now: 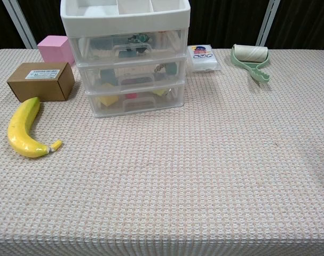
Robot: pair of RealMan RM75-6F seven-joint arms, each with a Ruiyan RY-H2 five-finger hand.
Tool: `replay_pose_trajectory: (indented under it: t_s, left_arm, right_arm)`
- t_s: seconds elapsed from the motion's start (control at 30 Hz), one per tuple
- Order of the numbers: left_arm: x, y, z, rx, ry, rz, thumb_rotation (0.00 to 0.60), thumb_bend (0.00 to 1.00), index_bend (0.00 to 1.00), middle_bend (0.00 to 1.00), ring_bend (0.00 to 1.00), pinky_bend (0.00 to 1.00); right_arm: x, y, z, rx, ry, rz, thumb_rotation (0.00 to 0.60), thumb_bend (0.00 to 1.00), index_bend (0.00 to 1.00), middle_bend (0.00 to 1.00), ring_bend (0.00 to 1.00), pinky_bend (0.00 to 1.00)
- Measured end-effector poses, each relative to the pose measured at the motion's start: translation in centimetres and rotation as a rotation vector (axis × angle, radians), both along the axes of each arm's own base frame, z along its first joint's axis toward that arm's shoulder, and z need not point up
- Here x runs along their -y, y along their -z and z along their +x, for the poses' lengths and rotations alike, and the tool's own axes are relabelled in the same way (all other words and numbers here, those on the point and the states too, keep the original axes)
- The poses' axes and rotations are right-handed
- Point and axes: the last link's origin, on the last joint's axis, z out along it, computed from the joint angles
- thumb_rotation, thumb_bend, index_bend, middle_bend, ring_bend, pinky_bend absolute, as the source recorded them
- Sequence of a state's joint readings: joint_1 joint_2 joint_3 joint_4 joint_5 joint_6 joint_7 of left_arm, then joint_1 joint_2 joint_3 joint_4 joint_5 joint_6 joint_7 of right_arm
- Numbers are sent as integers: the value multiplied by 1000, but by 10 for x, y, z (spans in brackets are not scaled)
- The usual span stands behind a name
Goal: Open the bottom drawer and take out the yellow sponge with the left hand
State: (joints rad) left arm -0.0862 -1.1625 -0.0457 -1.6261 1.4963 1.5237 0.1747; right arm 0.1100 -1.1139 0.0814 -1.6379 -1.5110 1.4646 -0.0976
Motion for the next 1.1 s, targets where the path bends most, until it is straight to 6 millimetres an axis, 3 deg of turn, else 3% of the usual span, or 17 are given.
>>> replay_pose_trajectory:
  t_s: [0.3,0.5,0.63,0.8,1.1]
  left_arm:
    - [2,4,5,15,-6,-21,600,91,226,215,215,225]
    - [-10,6,19,38,40,1,600,91,258,272,265,262]
    - [-24,12,38,63,108,-10,600,94,322,393,392,494]
    - [-45,27,66,123,180,-88,600,115,467,644,673,797]
    - [-74,77,128,321,233,-435,600,145,480,674,730,961]
  right_arm:
    - [-4,-2,-4,7,0,-2,600,122,0,0,0,0]
    - [-10,-11,-9,20,-4,-31,600,120,0,0,0,0]
    - [-13,-16,-10,29,-10,-45,600,118,0,0,0,0]
    - [-15,-18,-11,41,-16,-46,600,121,0,0,0,0]
    - [-16,-18,-11,40,-24,-40,600,118,0,0,0,0]
